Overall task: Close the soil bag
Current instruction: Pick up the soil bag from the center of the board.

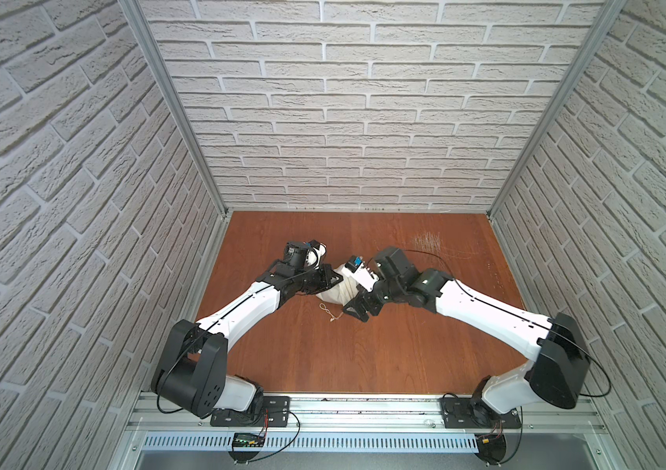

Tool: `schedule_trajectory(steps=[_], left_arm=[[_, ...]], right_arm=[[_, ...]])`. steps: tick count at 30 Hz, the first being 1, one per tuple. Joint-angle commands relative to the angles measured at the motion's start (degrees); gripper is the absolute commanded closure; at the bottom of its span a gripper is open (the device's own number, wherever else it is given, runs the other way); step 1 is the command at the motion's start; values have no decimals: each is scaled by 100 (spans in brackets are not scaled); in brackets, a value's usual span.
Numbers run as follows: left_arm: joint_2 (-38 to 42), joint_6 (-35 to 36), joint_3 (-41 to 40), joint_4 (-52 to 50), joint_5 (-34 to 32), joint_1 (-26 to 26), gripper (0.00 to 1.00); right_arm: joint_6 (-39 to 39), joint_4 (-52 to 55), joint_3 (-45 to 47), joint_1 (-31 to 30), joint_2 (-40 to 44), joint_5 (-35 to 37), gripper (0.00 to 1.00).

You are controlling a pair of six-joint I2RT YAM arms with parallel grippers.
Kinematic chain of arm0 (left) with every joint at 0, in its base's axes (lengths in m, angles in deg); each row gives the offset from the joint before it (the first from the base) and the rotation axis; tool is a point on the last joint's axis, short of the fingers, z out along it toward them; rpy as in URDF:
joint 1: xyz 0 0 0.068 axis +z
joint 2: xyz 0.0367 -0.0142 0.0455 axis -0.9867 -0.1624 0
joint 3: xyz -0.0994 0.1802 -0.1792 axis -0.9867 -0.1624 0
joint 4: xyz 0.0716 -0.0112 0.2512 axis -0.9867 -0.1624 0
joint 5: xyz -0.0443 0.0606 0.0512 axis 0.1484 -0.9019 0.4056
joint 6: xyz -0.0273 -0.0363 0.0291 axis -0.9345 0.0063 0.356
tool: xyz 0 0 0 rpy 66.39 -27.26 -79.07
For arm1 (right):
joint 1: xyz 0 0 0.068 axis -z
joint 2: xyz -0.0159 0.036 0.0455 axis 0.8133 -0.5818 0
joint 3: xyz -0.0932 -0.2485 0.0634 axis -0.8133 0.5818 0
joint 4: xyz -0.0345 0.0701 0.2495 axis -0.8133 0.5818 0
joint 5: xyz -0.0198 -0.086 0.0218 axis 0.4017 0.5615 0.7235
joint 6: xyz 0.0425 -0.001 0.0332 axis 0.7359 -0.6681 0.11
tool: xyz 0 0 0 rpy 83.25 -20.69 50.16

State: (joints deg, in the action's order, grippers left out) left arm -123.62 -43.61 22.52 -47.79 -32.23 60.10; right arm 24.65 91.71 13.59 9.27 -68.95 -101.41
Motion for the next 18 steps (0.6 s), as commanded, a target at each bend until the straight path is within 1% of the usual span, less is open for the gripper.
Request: schedule_trajectory(steps=[1,4,7,9,14,16,18], left_arm=[[115,184,40,596,323,42,100],[194,317,154,616,352,41,100],[291,431,301,561,379,43,100],[362,488,407,490,380,43,100],[478,729,646,332,488,44,100],[544,809,694,299,532,50,100],[614,825,732,284,554,51,100]], right_arm=[[274,-205,188,373,468,-607,1],[843,-484,417,928,658,-780,1],[1305,-767,658,1489,634,-1169,1],[1546,-991,847,1752,589,-1436,1],[1980,-1111,915,2173,186,-2271,1],[2256,-1201,936,2325,65,-2502,1],[2708,-1497,1019,2475,35,-2667,1]])
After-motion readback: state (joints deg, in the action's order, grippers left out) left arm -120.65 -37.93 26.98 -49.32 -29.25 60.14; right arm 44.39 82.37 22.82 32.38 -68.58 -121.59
